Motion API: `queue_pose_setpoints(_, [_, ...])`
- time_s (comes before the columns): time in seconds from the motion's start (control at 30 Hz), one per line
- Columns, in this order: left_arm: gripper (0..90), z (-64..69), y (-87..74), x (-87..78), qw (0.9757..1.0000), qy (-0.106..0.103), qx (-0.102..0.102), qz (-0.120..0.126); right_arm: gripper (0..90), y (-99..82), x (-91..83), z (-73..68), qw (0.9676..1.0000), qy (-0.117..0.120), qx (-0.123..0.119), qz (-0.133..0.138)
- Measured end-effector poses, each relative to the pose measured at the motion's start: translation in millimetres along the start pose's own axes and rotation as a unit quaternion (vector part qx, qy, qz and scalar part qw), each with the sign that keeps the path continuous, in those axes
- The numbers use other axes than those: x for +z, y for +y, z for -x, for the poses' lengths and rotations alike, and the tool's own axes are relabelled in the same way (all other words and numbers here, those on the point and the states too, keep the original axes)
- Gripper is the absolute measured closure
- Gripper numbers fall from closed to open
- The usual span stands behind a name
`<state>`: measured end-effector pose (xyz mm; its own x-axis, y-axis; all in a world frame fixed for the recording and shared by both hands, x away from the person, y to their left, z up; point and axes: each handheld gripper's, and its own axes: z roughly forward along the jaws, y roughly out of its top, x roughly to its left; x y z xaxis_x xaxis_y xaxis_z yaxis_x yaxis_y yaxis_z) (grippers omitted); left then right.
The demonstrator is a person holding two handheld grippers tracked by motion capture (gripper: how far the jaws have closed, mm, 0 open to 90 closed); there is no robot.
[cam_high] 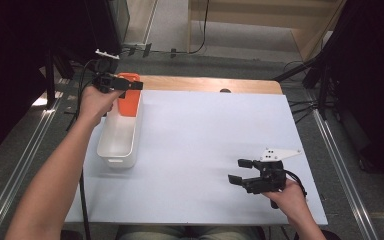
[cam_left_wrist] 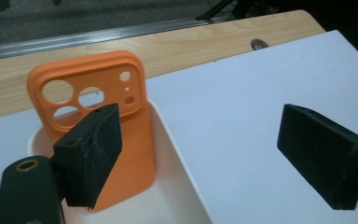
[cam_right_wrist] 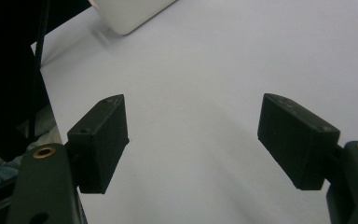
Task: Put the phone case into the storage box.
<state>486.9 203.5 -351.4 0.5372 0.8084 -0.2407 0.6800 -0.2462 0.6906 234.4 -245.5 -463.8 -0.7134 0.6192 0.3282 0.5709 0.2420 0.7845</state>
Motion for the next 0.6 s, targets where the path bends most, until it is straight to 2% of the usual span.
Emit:
queue_pose_setpoints(0.2, [13.7,8.0,-1.4,-9.1,0.999,-0.037,0.023,0.007,23.2,-0.1,-0.6,-0.4,1.0,0.0,0.001,0.0])
queue_pose_setpoints(0.33, [13.7,14.1,-2.3,-14.2,0.9979,-0.055,0.033,0.006,23.2,-0.2,-0.6,-0.5,1.0,0.001,-0.001,-0.002])
queue_pose_setpoints(0.43, [13.7,19.7,-3.9,-16.8,0.9971,-0.061,0.046,0.002,23.2,-0.3,-0.6,-0.9,1.0,0.001,-0.001,-0.001])
queue_pose_setpoints(0.5, [13.7,22.5,-5.0,-18.8,0.996,-0.072,0.052,0.0,23.2,-0.4,-0.6,-0.8,1.0,0.002,-0.002,-0.002])
queue_pose_setpoints(0.53, [13.7,22.7,-5.6,-19.3,0.9951,-0.082,0.055,-0.002,23.2,-0.4,-0.5,-0.9,1.0,0.002,-0.002,-0.002])
queue_pose_setpoints(0.57, [13.7,22.7,-6.8,-19.7,0.9933,-0.101,0.055,-0.005,23.2,-0.4,-0.5,-0.9,1.0,0.003,-0.001,-0.002])
queue_pose_setpoints(0.6, [13.7,23.0,-7.5,-20.3,0.9928,-0.104,0.058,-0.008,23.2,-0.4,-0.4,-0.9,1.0,0.003,-0.002,-0.002])
